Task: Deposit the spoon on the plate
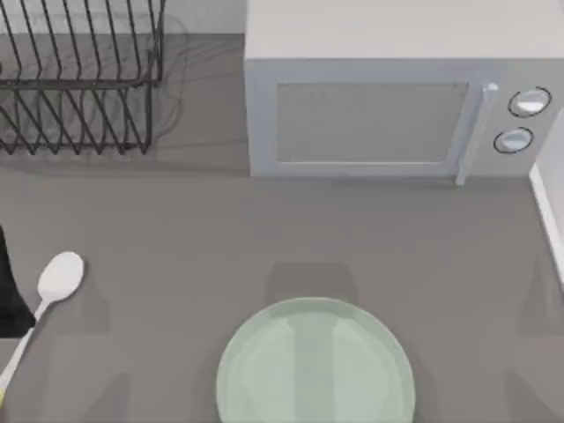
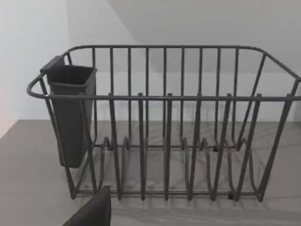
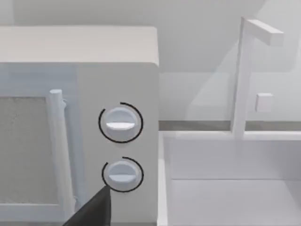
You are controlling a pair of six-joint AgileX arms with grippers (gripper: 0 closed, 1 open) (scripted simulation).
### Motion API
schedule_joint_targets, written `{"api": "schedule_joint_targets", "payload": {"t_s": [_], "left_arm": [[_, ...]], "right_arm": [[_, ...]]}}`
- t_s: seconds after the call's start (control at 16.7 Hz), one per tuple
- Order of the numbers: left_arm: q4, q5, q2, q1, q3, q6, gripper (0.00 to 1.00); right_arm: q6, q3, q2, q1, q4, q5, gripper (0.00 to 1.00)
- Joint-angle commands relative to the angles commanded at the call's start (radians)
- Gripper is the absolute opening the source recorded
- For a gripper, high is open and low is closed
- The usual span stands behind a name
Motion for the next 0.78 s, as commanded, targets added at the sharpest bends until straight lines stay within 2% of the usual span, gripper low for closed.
{"api": "schedule_joint_targets", "payload": {"t_s": [0.18,0.36,0.54,0.78], "left_arm": [[-0.011,0.0,0.012,0.0,0.011,0.003,1.0],[-0.094,-0.001,0.109,0.0,0.091,0.028,1.0],[-0.238,0.001,0.299,-0.003,0.224,0.07,1.0],[-0.484,0.003,0.659,-0.007,0.441,0.137,1.0]], "right_arm": [[0.0,0.0,0.0,0.0,0.0,0.0,1.0],[0.0,0.0,0.0,0.0,0.0,0.0,1.0],[0.0,0.0,0.0,0.0,0.0,0.0,1.0],[0.0,0.0,0.0,0.0,0.0,0.0,1.0]]}}
